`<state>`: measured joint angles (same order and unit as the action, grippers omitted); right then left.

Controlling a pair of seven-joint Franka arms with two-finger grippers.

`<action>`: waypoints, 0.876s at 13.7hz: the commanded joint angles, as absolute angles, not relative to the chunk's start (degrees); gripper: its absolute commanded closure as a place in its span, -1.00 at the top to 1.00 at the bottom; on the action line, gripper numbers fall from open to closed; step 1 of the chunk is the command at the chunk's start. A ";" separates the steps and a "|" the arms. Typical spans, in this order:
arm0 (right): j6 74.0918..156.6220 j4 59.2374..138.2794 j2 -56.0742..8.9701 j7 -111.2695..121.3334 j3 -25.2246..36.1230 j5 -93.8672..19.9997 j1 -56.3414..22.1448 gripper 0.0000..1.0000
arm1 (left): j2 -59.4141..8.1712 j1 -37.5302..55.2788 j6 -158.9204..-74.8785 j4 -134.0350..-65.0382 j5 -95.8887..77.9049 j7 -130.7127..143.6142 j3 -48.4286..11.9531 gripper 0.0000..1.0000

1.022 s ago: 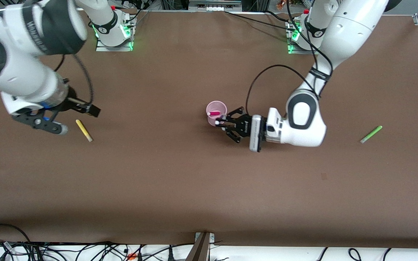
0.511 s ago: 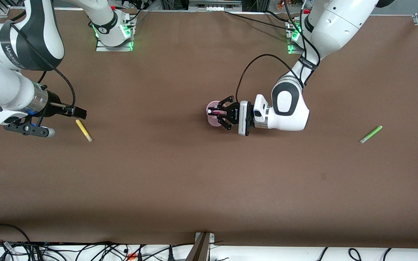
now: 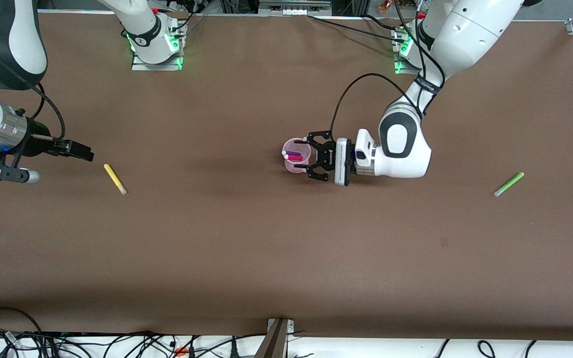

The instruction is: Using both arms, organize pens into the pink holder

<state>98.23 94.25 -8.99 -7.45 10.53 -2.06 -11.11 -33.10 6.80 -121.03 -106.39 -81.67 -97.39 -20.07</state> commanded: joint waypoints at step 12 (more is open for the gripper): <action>105.38 100.64 -2.28 -7.21 8.52 3.60 -8.09 0.99 | -26.21 3.50 -92.66 -82.27 -15.25 -15.42 -13.73 1.00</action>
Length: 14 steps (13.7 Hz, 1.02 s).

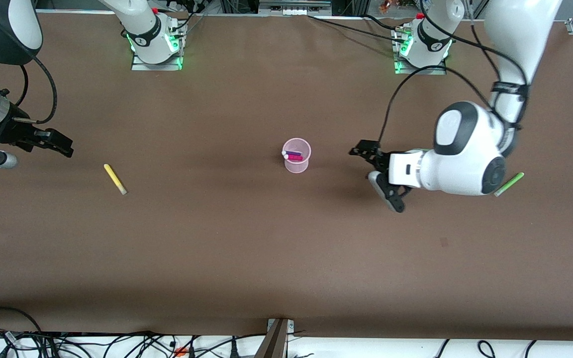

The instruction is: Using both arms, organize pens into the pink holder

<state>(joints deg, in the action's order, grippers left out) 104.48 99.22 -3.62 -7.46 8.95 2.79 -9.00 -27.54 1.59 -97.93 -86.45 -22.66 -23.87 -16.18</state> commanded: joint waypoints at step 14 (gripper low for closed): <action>105.03 99.41 -3.43 -7.65 9.76 5.54 -8.09 0.99 | 1.58 3.34 -97.22 -98.26 4.83 6.59 0.09 1.00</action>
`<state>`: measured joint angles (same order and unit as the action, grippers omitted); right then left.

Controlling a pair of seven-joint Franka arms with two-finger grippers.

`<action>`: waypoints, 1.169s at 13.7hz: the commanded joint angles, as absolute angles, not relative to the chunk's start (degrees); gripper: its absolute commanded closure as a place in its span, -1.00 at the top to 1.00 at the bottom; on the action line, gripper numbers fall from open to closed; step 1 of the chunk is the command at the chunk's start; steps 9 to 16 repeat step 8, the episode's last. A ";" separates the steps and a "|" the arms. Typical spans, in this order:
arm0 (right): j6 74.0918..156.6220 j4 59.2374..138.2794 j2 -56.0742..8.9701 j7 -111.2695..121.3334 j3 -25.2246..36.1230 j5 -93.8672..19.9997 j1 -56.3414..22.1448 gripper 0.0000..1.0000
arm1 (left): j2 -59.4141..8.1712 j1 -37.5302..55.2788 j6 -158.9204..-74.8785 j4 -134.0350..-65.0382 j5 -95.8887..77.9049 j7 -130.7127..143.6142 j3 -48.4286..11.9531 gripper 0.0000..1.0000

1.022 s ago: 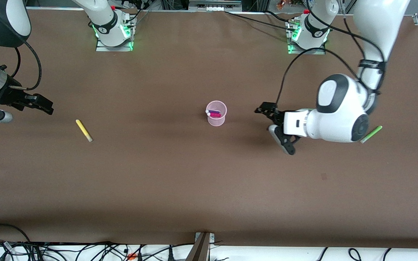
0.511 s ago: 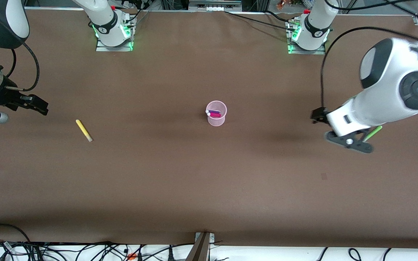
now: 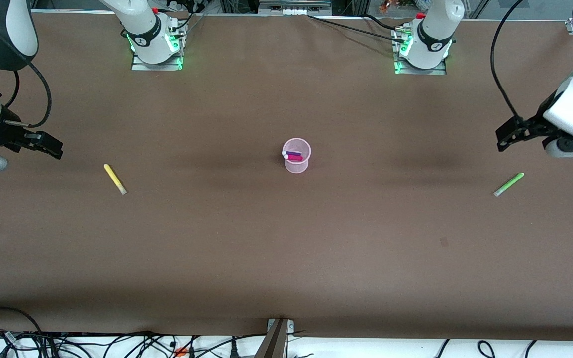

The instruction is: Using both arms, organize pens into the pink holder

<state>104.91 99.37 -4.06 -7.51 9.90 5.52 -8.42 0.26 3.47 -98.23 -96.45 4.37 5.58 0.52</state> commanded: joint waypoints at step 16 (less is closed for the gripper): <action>101.34 96.15 -3.60 -10.63 9.23 6.33 -8.70 1.00 | 1.85 2.11 -94.83 -97.65 3.52 6.68 -0.44 1.00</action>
